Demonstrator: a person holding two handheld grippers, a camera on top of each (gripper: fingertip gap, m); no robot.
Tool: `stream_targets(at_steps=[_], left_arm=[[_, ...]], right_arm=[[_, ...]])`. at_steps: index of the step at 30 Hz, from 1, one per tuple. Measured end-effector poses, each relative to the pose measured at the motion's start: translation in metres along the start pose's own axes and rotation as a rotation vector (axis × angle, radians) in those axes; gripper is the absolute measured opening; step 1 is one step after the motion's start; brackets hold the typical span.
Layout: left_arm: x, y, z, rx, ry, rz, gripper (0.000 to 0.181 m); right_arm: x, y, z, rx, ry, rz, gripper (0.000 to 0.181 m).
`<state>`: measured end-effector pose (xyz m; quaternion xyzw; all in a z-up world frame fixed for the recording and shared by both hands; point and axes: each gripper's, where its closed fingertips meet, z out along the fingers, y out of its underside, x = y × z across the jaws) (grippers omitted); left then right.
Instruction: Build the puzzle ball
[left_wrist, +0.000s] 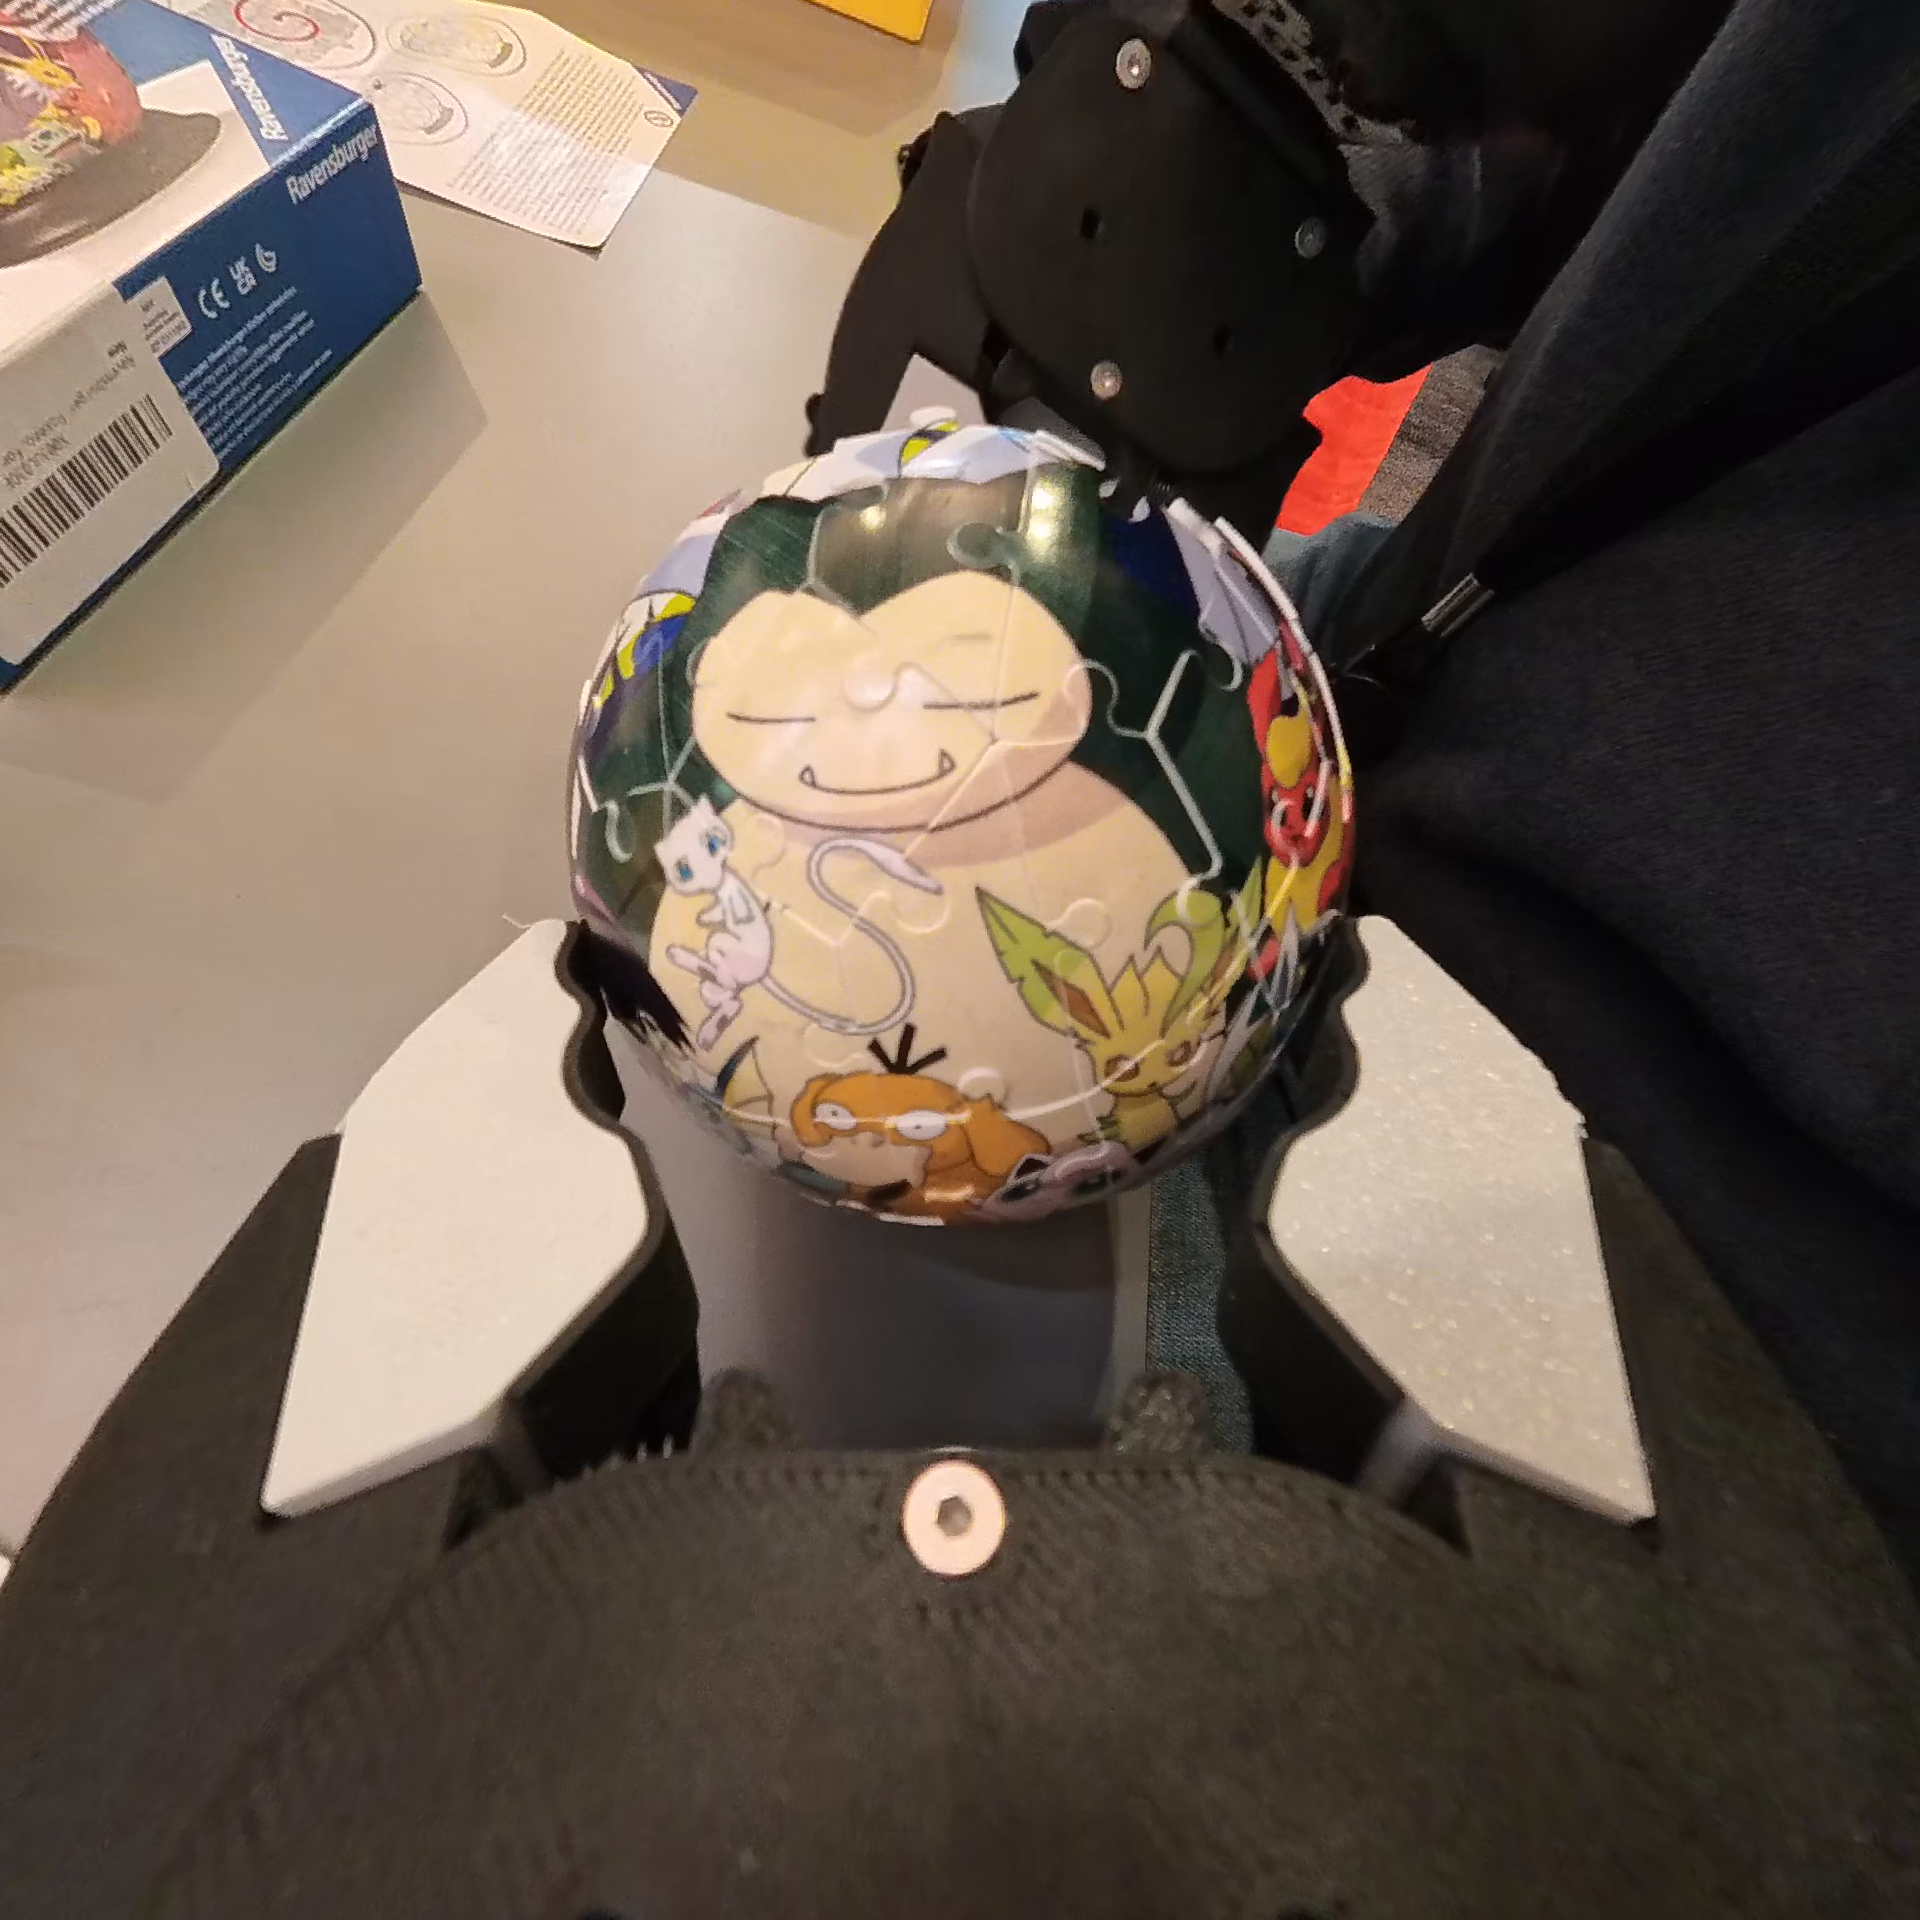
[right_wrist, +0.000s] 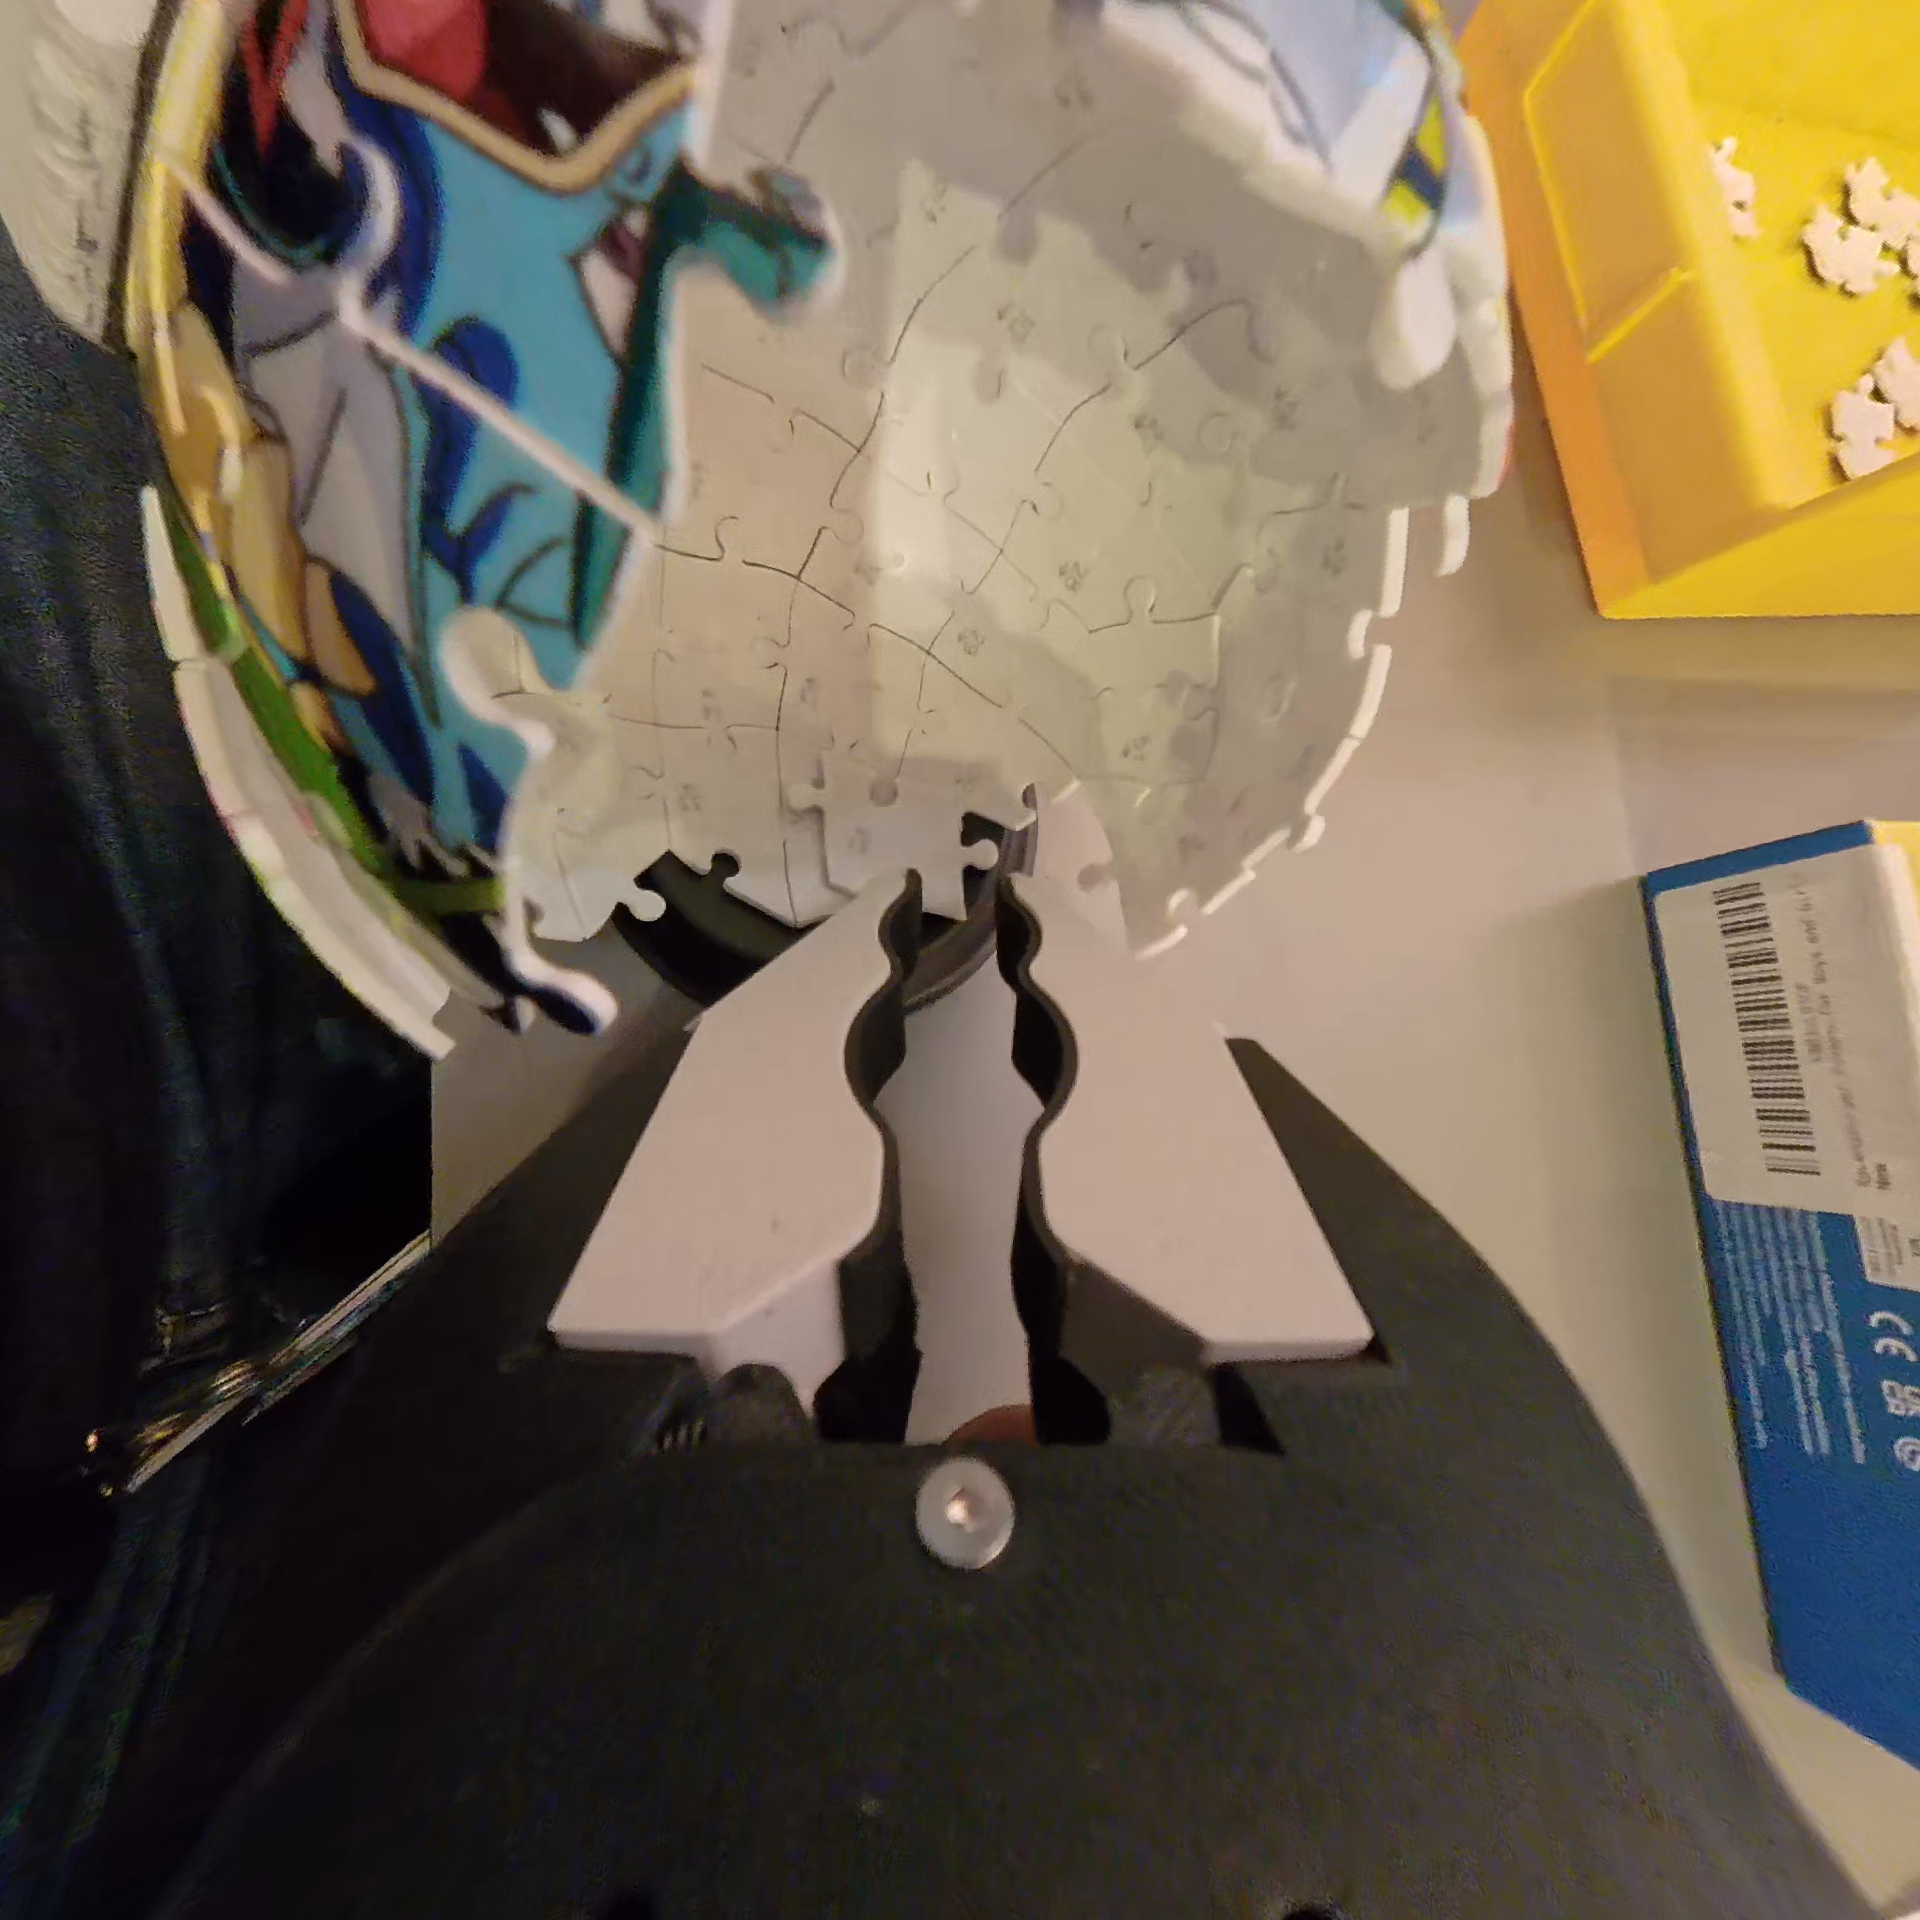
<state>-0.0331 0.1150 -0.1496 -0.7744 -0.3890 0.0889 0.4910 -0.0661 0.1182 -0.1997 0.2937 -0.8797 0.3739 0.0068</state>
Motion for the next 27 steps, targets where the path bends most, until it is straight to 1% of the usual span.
stream_targets(at_steps=[4, 8, 12, 15, 20, 23, 27], left_arm=[[0.0, 0.0, 0.0, 0.001, 0.0, 0.0, 0.127], [0.0, 0.0, 0.0, 0.002, 0.001, 0.001, 0.127], [0.001, 0.0, 0.001, 0.001, 0.003, 0.003, 0.127], [0.001, 0.0, 0.0, -0.001, 0.002, 0.004, 0.127], [0.001, 0.0, 0.0, 0.001, 0.004, 0.003, 0.127], [0.001, 0.0, 0.0, 0.002, 0.005, 0.002, 0.127], [0.001, 0.0, 0.001, 0.005, 0.008, 0.0, 0.127]], right_arm=[[0.0, -0.001, -0.003, 0.012, 0.024, 0.005, 0.01], [-0.012, -0.016, -0.005, 0.088, -0.045, -0.009, 0.012], [-0.017, -0.01, 0.008, 0.044, -0.064, -0.078, 0.011], [-0.016, -0.011, 0.012, 0.043, -0.068, -0.08, 0.009], [-0.009, -0.011, 0.012, 0.026, -0.019, -0.096, 0.007], [-0.017, -0.02, 0.006, 0.083, -0.087, -0.064, 0.008], [-0.021, -0.014, 0.014, 0.045, -0.113, -0.096, 0.009]])
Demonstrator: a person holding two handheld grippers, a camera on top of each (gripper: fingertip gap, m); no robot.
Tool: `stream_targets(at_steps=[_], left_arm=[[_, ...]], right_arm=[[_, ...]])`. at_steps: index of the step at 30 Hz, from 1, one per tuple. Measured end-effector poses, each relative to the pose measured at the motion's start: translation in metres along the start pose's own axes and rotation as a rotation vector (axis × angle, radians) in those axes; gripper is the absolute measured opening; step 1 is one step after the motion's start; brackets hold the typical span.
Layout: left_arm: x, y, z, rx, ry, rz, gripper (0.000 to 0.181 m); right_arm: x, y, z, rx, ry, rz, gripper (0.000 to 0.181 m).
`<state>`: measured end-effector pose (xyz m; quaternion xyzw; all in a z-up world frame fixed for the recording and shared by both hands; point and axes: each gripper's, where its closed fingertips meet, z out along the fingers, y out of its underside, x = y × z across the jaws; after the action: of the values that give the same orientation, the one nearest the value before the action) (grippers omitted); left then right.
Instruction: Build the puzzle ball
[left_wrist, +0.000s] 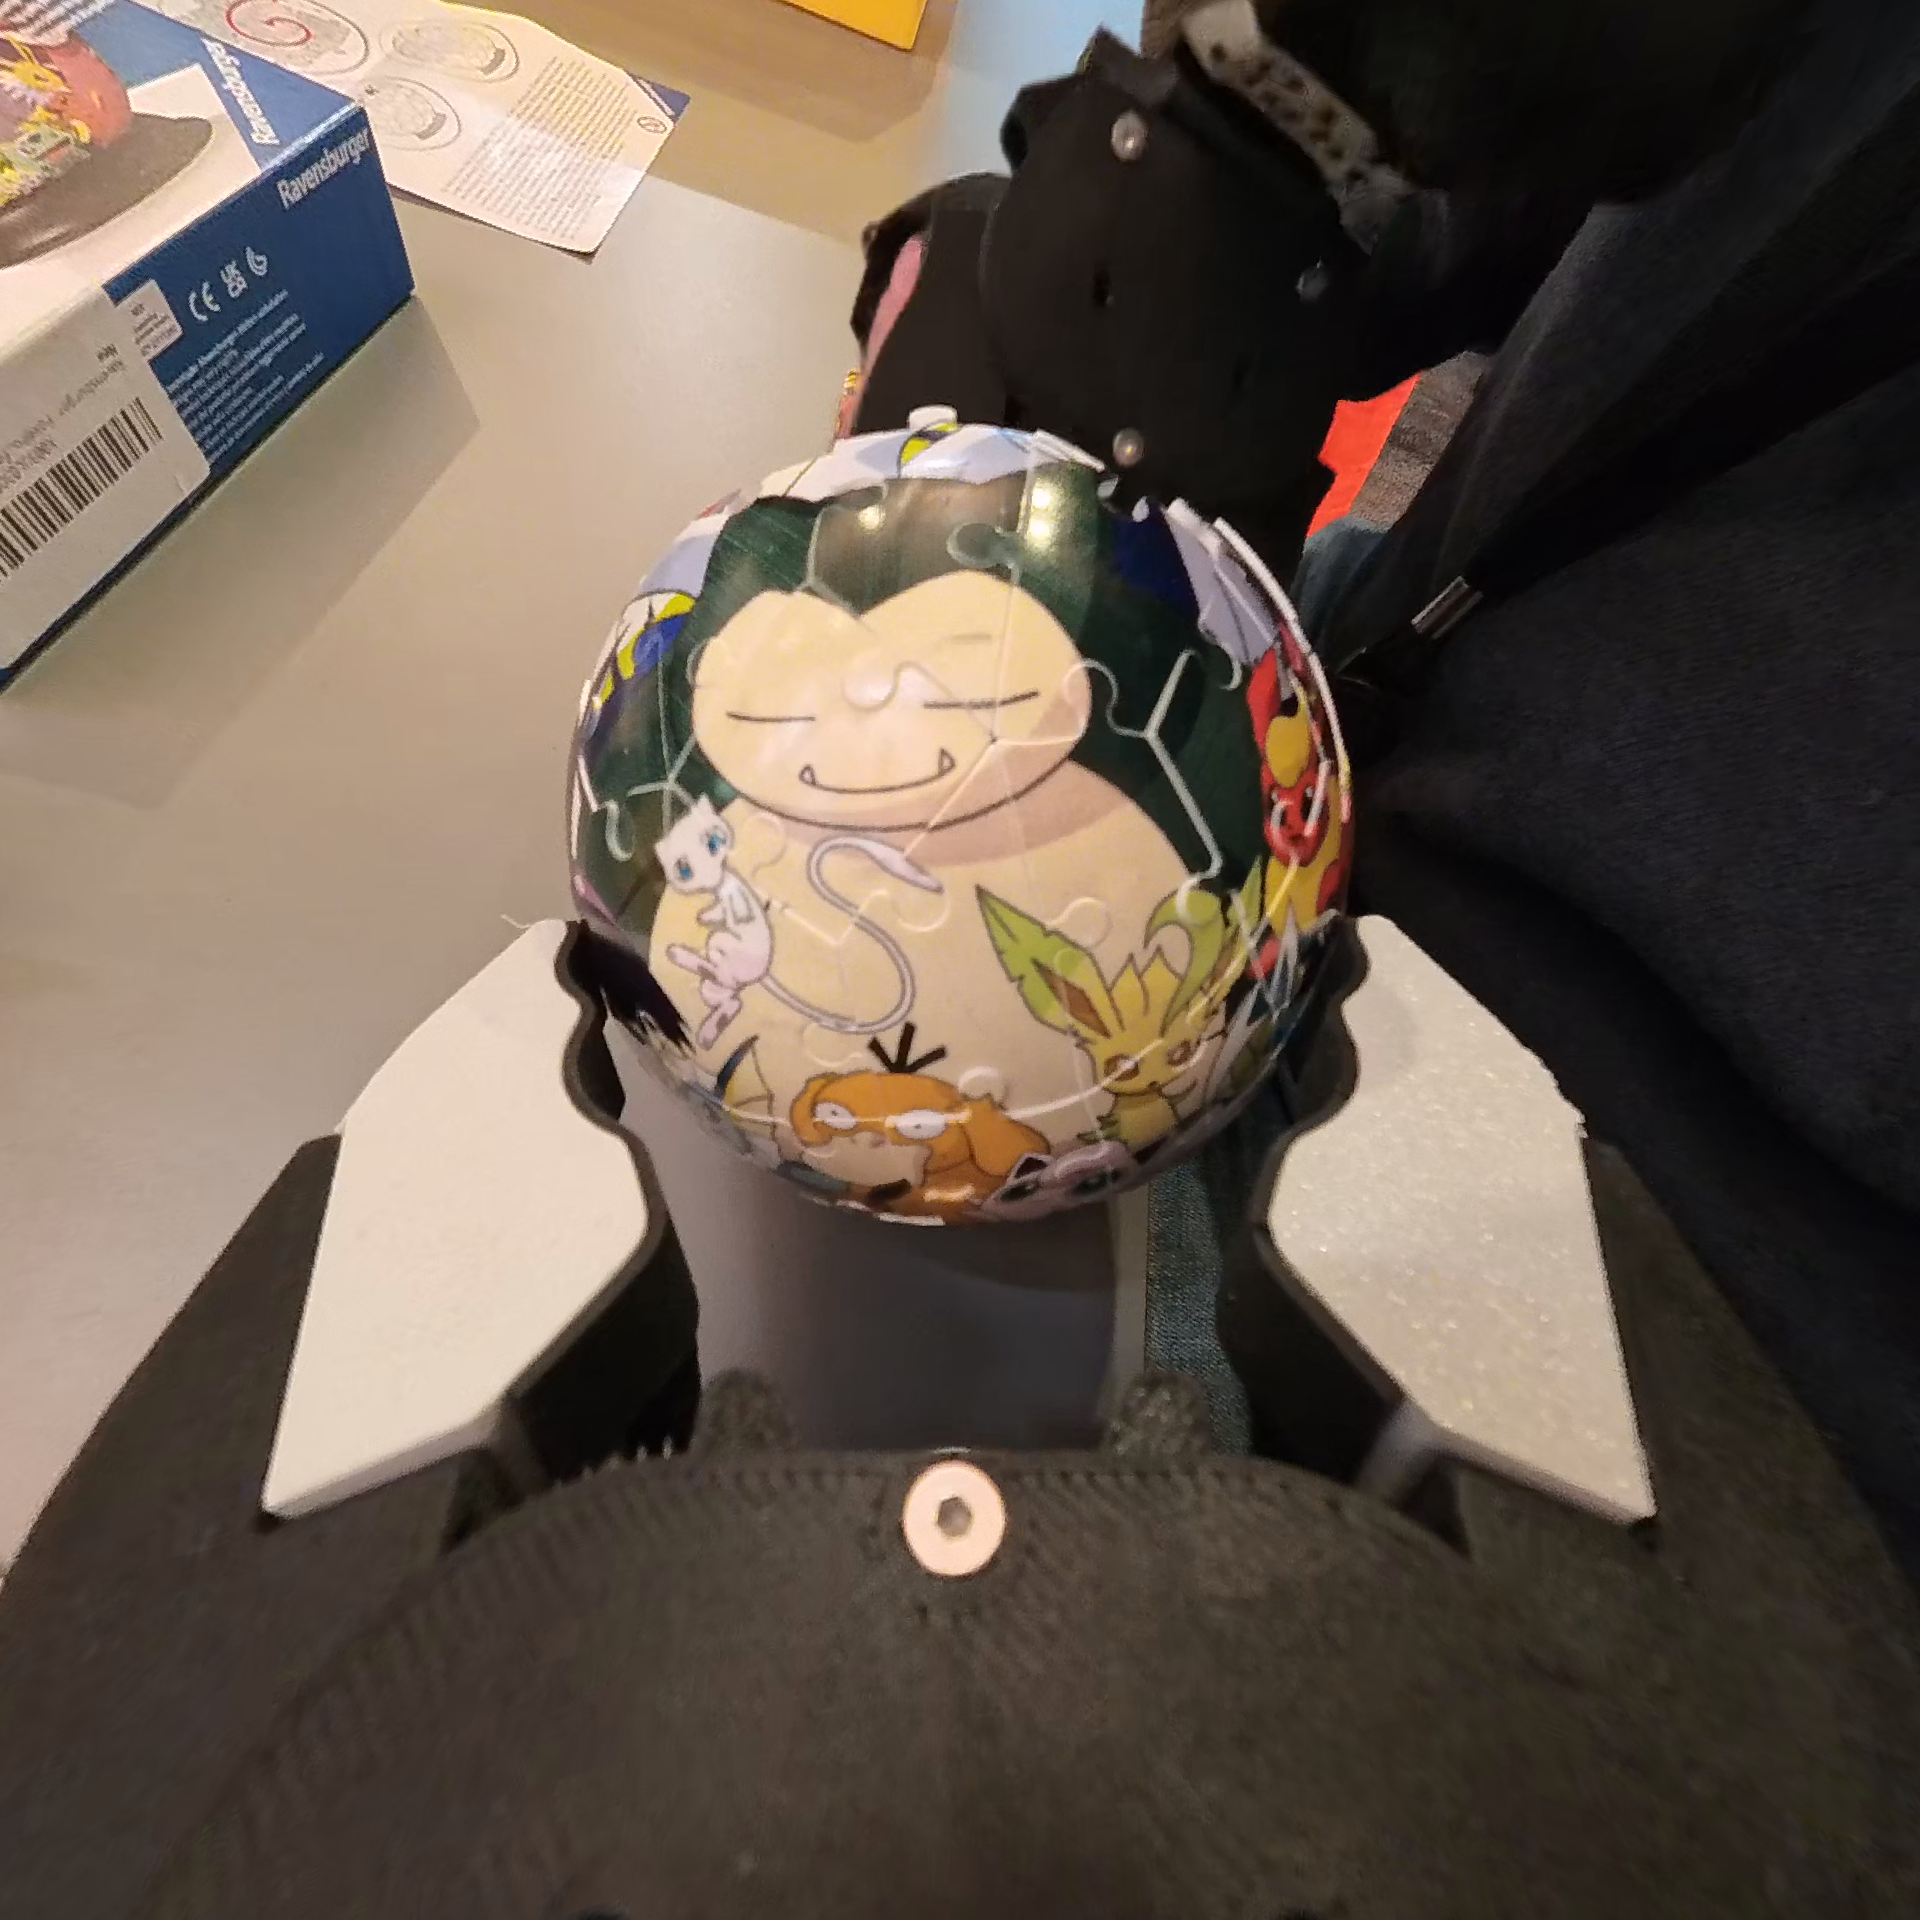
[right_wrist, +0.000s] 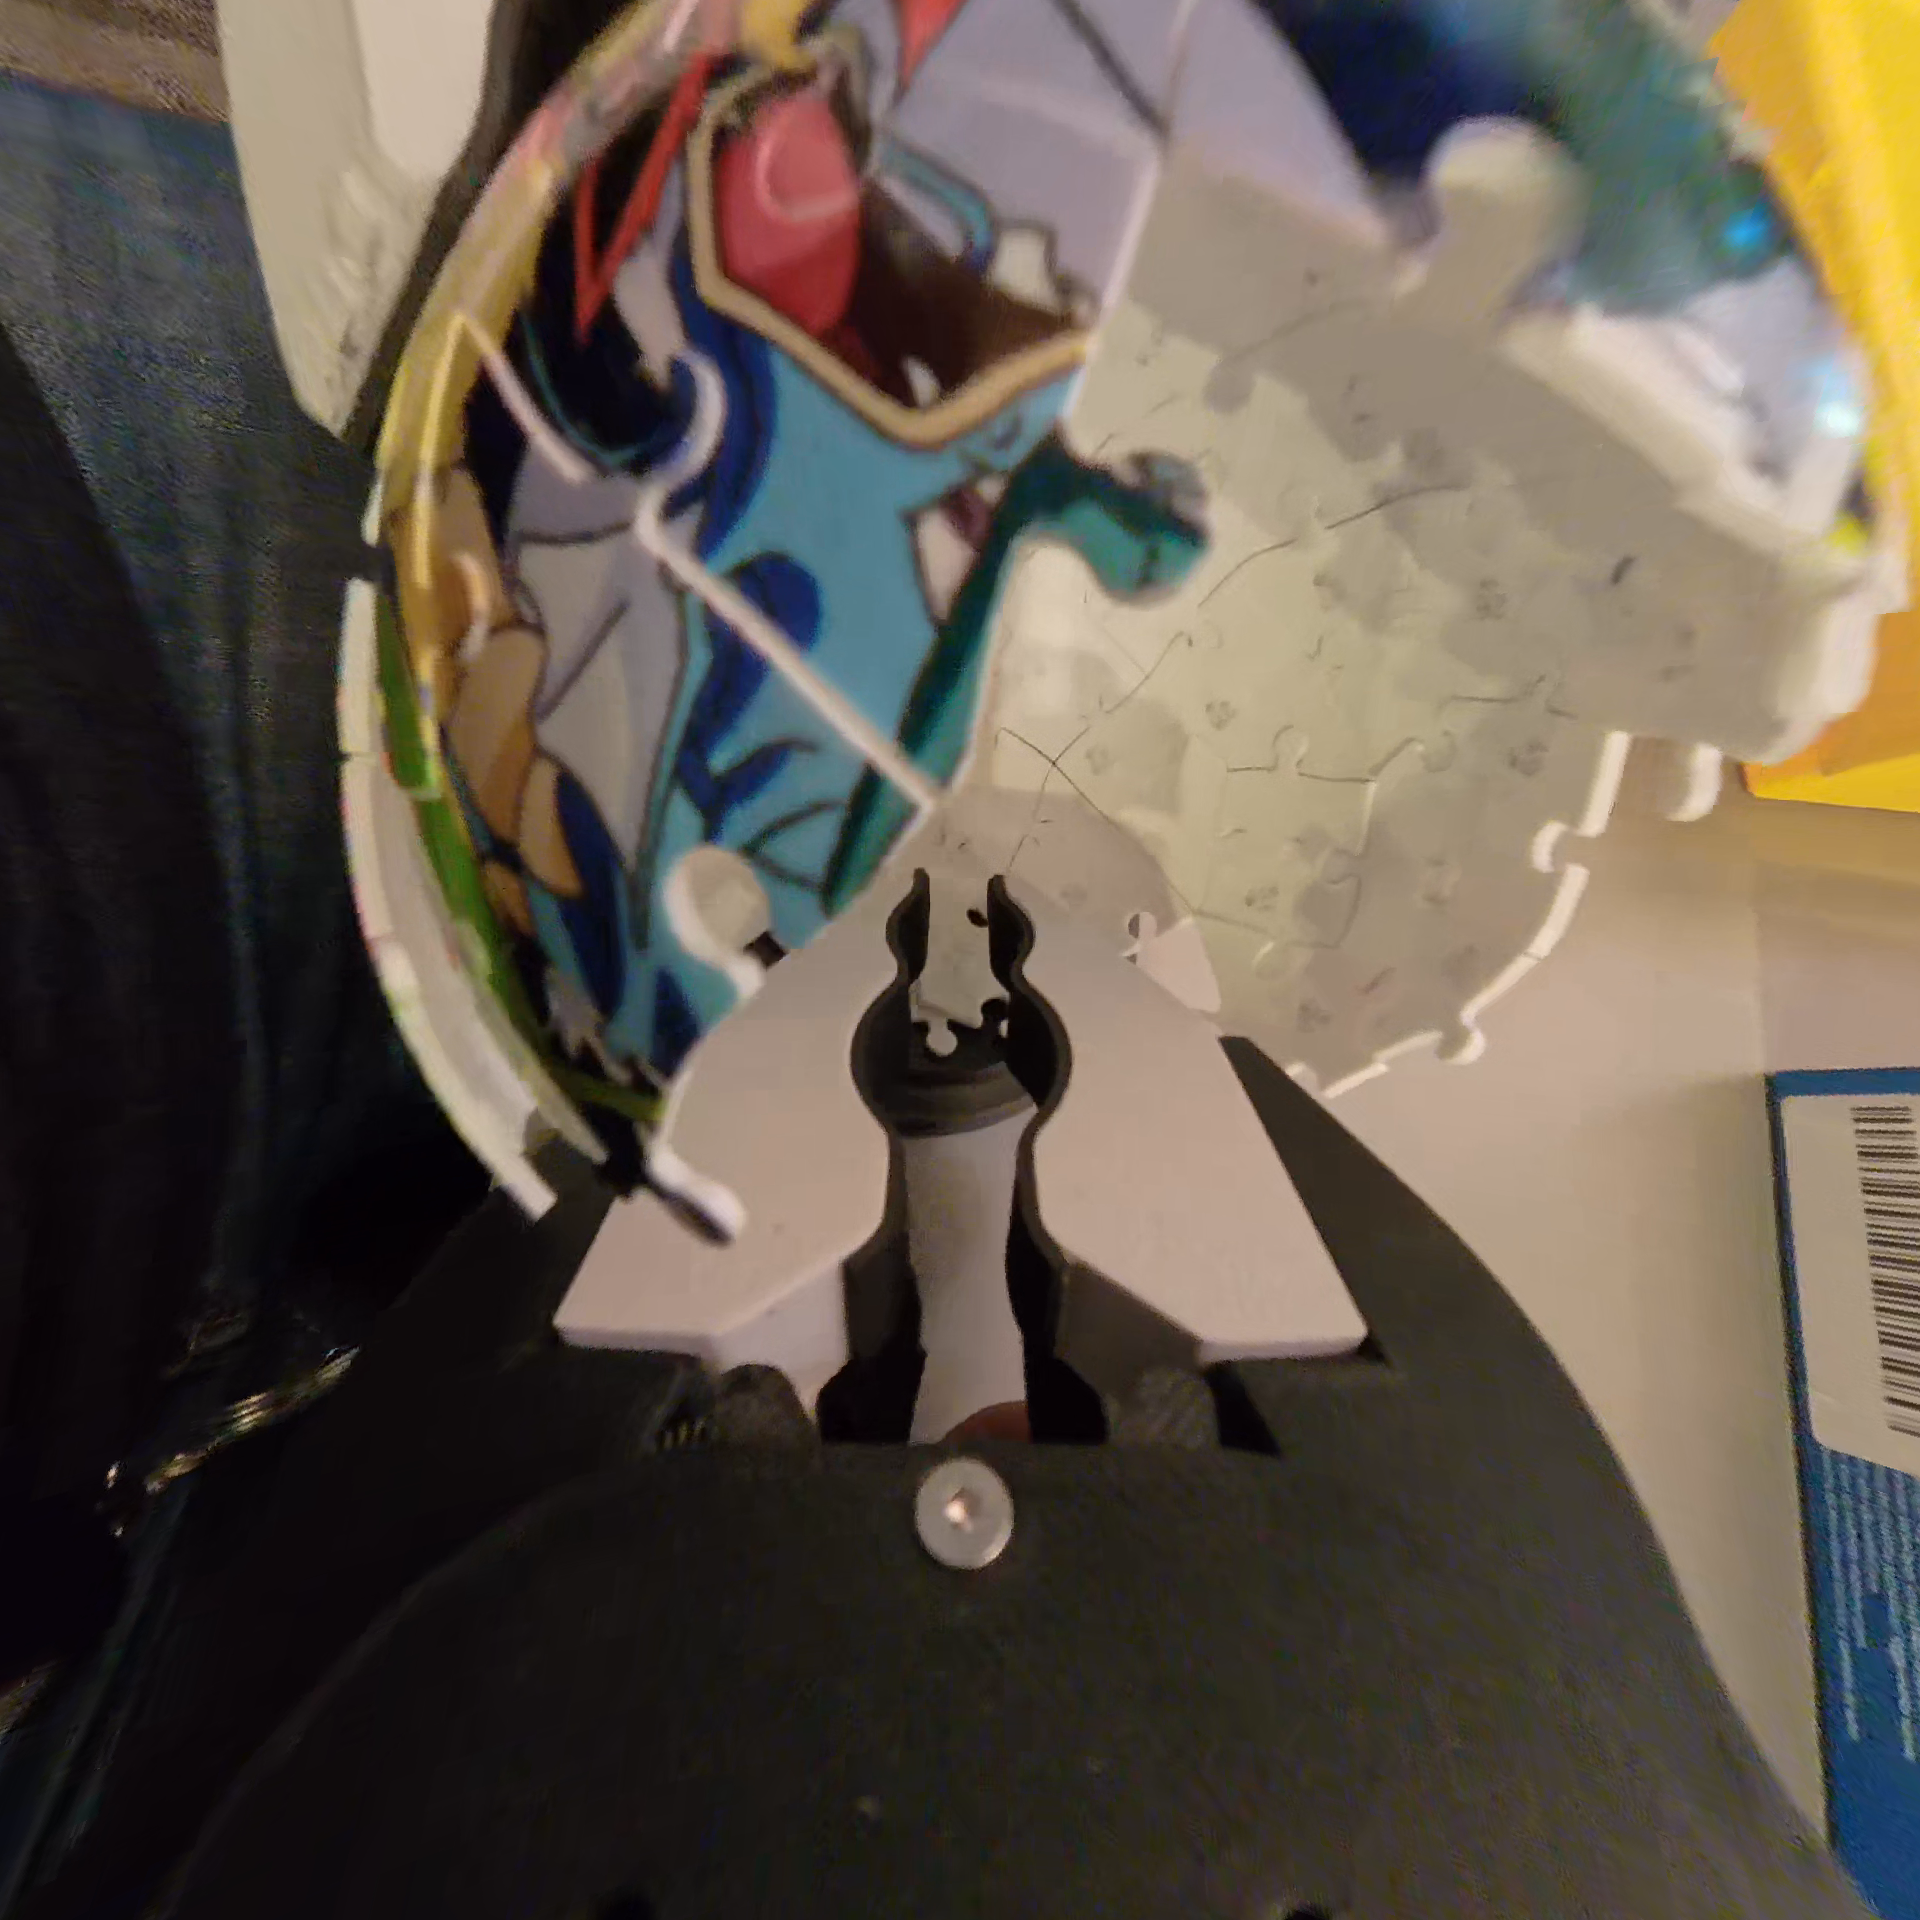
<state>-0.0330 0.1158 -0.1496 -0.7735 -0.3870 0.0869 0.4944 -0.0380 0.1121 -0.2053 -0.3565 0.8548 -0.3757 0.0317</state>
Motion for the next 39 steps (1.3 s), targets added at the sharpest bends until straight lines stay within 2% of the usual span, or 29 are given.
stream_targets(at_steps=[15, 29, 32, 35, 39], left_arm=[[0.0, 0.0, 0.0, -0.002, -0.005, 0.002, 0.127], [0.0, 0.0, 0.0, -0.002, -0.005, 0.003, 0.127], [-0.001, 0.0, 0.0, -0.003, -0.004, 0.002, 0.127], [-0.001, 0.0, -0.001, -0.003, -0.006, 0.002, 0.127], [-0.001, 0.0, 0.0, -0.001, -0.001, 0.001, 0.127]], right_arm=[[0.02, 0.004, -0.002, -0.026, 0.135, 0.044, 0.005], [0.017, 0.003, -0.001, 0.003, 0.066, 0.026, 0.009], [0.021, -0.003, -0.011, 0.034, 0.074, 0.044, 0.009], [0.018, 0.004, -0.019, 0.007, 0.044, 0.061, 0.01], [0.014, 0.012, -0.014, -0.024, 0.044, 0.054, 0.009]])
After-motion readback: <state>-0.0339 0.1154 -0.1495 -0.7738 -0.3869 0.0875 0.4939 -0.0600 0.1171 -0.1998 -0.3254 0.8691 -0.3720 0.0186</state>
